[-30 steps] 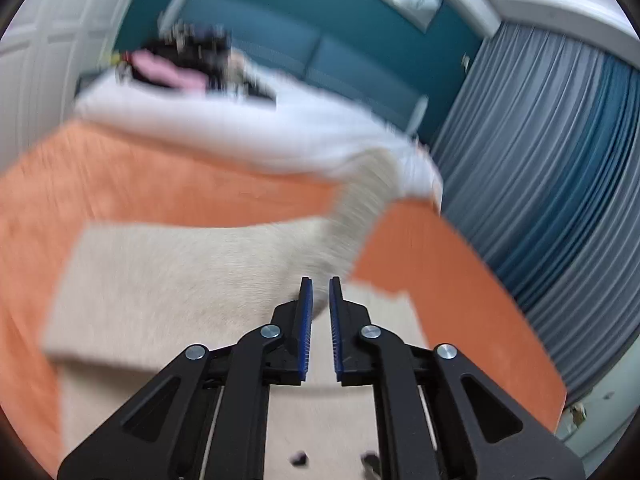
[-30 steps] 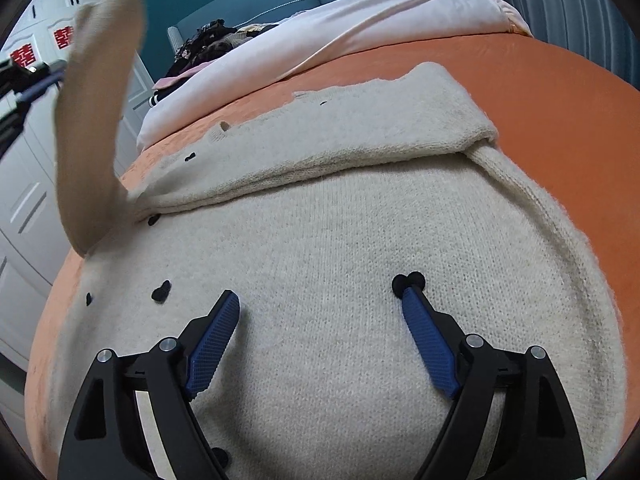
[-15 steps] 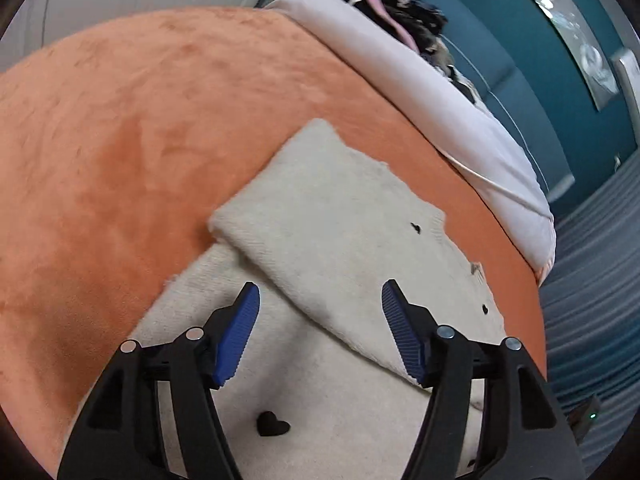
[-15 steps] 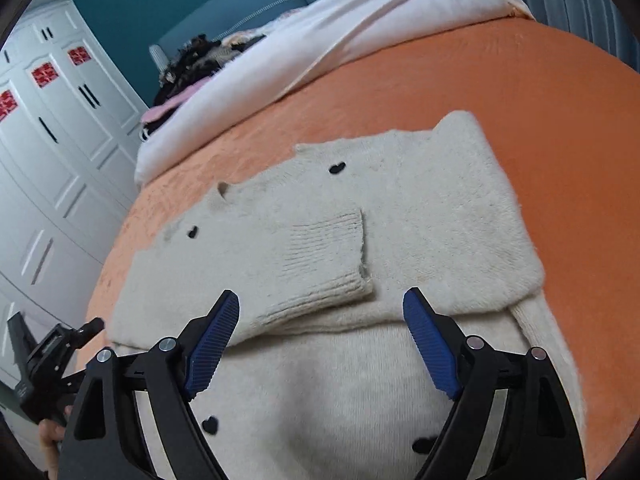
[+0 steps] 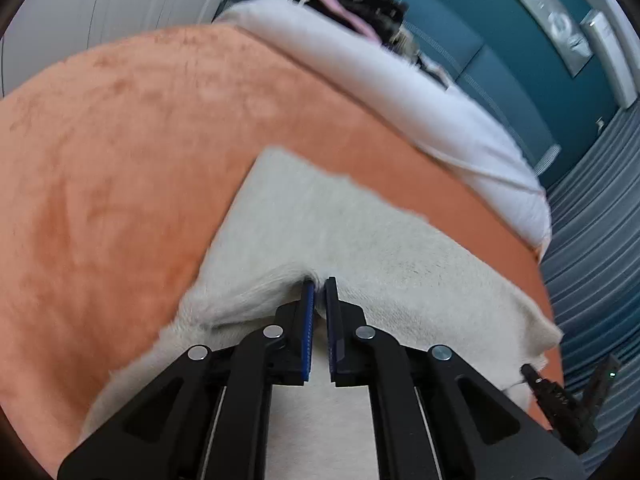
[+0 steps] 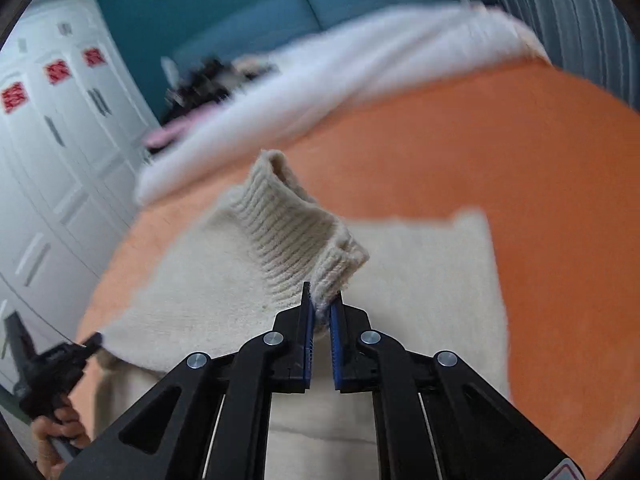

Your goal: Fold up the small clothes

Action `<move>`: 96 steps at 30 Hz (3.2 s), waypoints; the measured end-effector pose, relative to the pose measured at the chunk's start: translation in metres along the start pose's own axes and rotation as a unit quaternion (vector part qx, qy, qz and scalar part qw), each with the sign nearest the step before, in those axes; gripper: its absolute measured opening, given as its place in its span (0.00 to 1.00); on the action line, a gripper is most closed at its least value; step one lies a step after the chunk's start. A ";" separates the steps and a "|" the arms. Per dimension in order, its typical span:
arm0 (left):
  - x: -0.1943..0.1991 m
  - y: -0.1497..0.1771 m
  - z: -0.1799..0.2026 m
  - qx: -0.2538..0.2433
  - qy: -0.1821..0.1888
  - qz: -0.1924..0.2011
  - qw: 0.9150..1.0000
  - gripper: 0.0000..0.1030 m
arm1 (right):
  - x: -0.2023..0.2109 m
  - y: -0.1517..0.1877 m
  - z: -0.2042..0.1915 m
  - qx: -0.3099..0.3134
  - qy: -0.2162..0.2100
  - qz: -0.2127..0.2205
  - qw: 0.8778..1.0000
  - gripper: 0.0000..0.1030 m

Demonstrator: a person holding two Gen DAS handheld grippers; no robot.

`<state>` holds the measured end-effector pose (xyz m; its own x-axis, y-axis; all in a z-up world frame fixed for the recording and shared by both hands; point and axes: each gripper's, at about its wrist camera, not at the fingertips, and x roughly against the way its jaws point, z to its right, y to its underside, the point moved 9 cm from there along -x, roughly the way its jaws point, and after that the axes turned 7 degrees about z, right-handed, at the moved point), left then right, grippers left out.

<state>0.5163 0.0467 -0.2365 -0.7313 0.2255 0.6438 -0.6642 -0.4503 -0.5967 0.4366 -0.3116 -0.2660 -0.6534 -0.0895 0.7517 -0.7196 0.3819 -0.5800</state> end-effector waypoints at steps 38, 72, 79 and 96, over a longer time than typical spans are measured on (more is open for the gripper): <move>0.276 0.119 -0.050 0.011 0.041 -0.062 0.997 0.06 | 0.307 0.175 0.033 -0.098 -0.136 0.046 0.985 0.07; 0.293 0.112 -0.051 -0.077 -0.015 -0.046 0.996 0.57 | 0.291 0.170 0.056 -0.080 -0.061 0.082 0.992 0.38; 0.251 0.130 -0.061 -0.118 -0.038 -0.054 0.991 0.75 | 0.268 0.183 0.077 -0.040 0.003 0.067 0.997 0.73; 0.254 0.066 -0.053 -0.062 -0.009 -0.040 0.997 0.00 | 0.292 0.138 0.068 -0.061 -0.065 0.113 0.990 0.06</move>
<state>0.2785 0.1199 -0.1384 -0.6730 0.2413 0.6992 -0.7353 -0.3211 -0.5969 0.1308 -0.3478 -0.1476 -0.8251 -0.1039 0.5553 -0.5226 0.5140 -0.6802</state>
